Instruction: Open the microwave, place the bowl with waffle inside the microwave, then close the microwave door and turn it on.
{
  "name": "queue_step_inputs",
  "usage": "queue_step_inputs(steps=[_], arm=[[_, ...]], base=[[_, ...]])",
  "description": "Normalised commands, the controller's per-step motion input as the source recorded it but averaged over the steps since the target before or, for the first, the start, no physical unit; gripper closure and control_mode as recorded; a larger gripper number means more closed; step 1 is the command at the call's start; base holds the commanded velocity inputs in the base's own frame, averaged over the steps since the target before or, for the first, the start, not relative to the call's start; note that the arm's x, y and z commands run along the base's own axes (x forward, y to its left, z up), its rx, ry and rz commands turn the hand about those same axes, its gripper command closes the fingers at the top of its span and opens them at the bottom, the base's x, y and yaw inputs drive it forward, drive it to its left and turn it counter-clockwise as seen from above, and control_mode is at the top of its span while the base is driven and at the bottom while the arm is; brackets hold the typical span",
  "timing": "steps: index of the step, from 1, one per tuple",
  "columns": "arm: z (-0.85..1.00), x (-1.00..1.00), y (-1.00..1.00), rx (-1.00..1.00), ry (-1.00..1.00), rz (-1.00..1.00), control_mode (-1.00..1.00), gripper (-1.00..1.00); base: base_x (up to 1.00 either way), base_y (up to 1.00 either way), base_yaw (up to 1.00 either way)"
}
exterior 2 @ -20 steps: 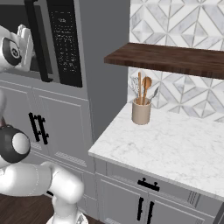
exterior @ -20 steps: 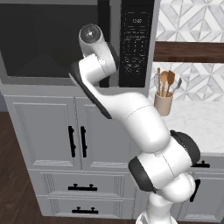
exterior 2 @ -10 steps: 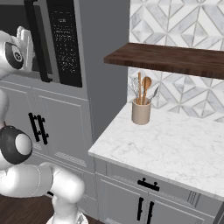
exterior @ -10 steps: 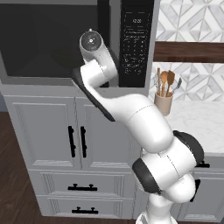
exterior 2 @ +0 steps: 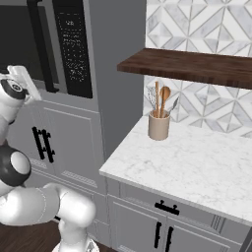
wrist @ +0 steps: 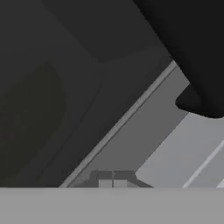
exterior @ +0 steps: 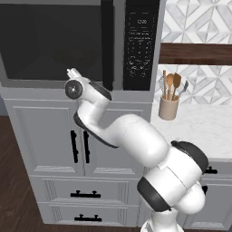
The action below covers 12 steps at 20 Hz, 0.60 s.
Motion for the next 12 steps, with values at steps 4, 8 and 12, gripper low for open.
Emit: queue_step_inputs(steps=[4, 8, 12], arm=[[-1.00, 0.39, 0.13, -0.66, 0.22, 0.18, -1.00, 1.00], [-1.00, 0.33, 0.00, -0.48, 0.18, 0.18, -1.00, 1.00], [-1.00, -0.96, -0.11, -0.26, 0.05, 0.31, -1.00, 1.00]], base=[[0.00, 0.00, 0.00], [0.00, 0.00, 0.00], [0.00, 0.00, 0.00]])
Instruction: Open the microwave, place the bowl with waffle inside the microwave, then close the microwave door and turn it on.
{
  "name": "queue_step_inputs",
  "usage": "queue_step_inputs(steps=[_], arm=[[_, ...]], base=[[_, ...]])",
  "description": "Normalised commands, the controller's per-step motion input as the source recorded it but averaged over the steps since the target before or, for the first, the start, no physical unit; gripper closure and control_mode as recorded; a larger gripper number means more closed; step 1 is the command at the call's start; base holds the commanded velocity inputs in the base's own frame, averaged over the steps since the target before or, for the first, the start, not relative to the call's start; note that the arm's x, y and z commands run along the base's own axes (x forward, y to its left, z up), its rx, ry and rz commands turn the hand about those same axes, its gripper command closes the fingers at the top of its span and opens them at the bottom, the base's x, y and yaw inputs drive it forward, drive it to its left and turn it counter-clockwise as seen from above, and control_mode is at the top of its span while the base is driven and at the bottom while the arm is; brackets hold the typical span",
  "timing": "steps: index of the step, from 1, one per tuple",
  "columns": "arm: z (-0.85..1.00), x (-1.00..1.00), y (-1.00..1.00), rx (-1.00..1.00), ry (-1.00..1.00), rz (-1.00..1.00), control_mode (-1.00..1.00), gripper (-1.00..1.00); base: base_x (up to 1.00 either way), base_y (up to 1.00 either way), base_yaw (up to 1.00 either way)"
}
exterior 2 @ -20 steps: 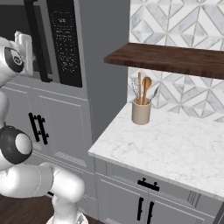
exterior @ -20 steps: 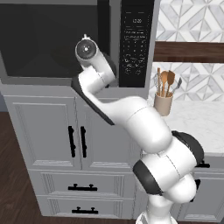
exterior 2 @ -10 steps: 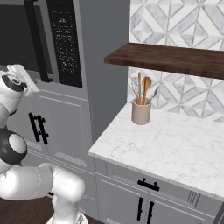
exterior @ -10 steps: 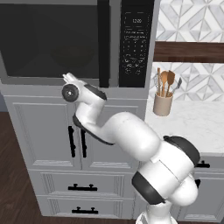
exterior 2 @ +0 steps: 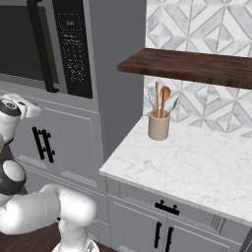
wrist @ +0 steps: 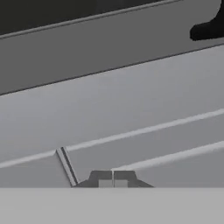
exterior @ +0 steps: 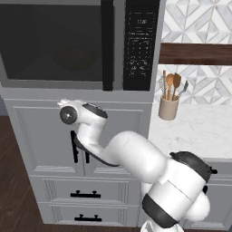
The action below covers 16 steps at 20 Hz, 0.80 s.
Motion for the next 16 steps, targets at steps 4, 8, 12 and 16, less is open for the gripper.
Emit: queue_step_inputs(steps=[4, 8, 12, 16], arm=[[-0.80, -1.00, -0.26, -0.04, -0.03, 0.22, -1.00, 1.00], [0.15, -1.00, -0.64, 0.14, -0.41, 0.09, -1.00, 1.00], [0.64, -0.93, -0.96, 0.23, -0.39, 0.00, -1.00, 1.00], [0.83, -0.71, -0.76, 0.29, -0.24, -0.02, -1.00, 1.00]], base=[[0.00, 0.00, 0.00], [0.00, 0.00, 0.00], [0.00, 0.00, 0.00], [0.00, 0.00, 0.00]])
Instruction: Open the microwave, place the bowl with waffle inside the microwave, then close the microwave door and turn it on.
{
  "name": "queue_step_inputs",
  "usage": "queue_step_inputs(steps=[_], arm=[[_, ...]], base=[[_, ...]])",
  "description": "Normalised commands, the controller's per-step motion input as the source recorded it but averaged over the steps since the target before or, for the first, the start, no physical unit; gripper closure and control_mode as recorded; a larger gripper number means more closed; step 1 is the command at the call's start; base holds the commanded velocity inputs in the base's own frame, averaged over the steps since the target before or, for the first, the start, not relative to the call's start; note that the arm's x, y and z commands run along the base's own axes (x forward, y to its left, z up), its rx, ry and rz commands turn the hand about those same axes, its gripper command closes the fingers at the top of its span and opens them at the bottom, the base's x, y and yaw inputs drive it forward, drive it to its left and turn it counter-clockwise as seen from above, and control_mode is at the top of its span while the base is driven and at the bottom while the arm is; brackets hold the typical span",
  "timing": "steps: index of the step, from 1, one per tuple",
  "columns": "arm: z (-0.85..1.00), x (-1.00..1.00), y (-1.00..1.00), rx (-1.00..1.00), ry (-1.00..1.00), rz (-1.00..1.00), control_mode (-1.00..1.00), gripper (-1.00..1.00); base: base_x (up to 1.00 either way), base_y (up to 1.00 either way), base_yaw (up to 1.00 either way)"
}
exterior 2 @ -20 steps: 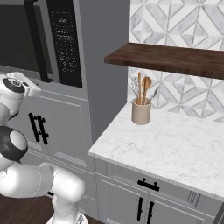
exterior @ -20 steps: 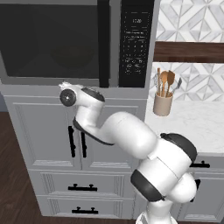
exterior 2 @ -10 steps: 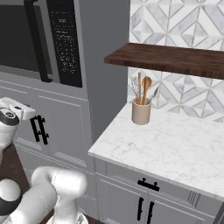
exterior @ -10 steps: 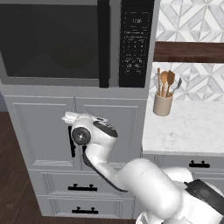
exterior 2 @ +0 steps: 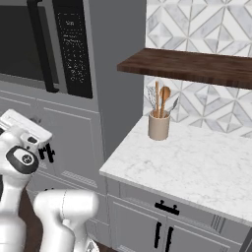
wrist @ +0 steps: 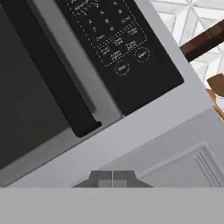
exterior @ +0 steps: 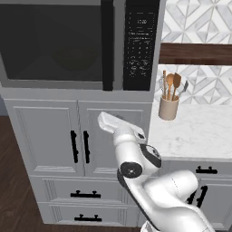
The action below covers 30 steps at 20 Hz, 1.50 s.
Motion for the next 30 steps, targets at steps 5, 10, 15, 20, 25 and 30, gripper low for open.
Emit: queue_step_inputs(steps=[5, 10, 15, 20, 25, 30], arm=[[0.86, -0.77, -0.42, 0.24, -0.06, -0.11, -1.00, 1.00], [0.65, -0.70, -0.44, 0.20, 0.00, -0.22, -1.00, 1.00], [0.27, -0.30, -0.62, 0.23, -0.13, -0.10, -1.00, 1.00], [0.25, -0.03, -0.43, 0.21, -0.08, 0.00, -1.00, 1.00], [0.15, 0.06, -0.34, 0.20, 0.00, 0.01, -1.00, 1.00], [0.01, 0.28, -0.05, 0.14, 0.00, 0.04, -1.00, 1.00]], base=[[0.00, 0.00, 0.00], [0.00, 0.00, 0.00], [0.00, 0.00, 0.00], [0.00, 0.00, 0.00], [0.00, 0.00, 0.00], [0.00, 0.00, 0.00]])
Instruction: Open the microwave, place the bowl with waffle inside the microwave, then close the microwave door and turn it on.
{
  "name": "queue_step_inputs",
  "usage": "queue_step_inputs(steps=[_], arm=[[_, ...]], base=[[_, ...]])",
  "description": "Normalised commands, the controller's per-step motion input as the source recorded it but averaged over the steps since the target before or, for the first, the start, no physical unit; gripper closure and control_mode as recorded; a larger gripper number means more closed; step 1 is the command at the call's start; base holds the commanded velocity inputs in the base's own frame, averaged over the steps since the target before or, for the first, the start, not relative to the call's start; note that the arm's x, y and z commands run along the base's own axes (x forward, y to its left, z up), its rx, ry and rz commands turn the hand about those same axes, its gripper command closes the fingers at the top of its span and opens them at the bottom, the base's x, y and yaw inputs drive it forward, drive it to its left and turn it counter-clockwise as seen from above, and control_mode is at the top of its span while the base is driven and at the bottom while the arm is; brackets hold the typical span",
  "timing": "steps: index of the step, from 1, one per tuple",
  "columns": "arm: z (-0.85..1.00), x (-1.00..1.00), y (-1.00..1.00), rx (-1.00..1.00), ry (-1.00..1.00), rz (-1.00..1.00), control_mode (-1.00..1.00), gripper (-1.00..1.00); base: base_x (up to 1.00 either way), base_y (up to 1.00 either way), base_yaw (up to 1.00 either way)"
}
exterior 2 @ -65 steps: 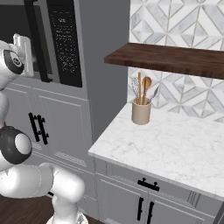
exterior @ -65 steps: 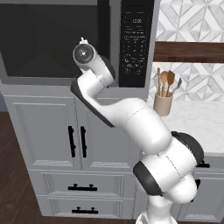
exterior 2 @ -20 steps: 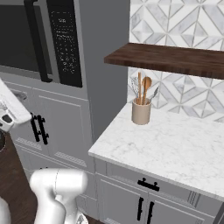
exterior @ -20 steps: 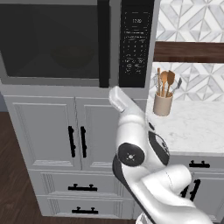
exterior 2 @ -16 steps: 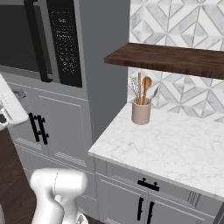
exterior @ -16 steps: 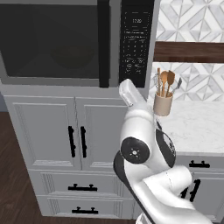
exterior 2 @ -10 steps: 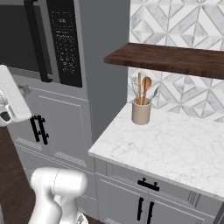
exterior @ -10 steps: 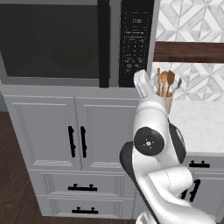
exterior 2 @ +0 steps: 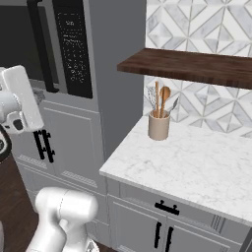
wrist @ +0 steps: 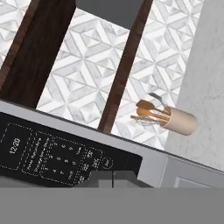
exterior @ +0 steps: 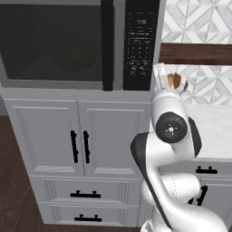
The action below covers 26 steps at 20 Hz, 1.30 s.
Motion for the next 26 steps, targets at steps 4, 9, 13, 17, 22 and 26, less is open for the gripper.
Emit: queue_step_inputs(steps=[4, 9, 13, 17, 22, 26], arm=[[0.00, 0.40, 0.00, 0.07, 0.00, 0.05, -1.00, 1.00], [0.00, 0.36, -0.07, 0.08, 0.01, 0.06, -1.00, 1.00], [0.00, 0.47, 0.00, 0.02, 0.04, 0.06, -1.00, 1.00], [0.00, 0.49, 0.00, 0.00, 0.05, 0.06, -1.00, 1.00], [-0.04, 0.51, 0.00, 0.00, 0.04, 0.06, -1.00, 1.00], [-0.12, 0.48, 0.00, 0.00, 0.01, 0.05, -1.00, 1.00]], base=[[0.00, 0.00, 0.00], [0.00, 0.00, 0.00], [0.00, 0.00, 0.00], [0.00, 0.00, 0.00], [0.00, 0.00, 0.00], [0.00, 0.00, 0.00]])
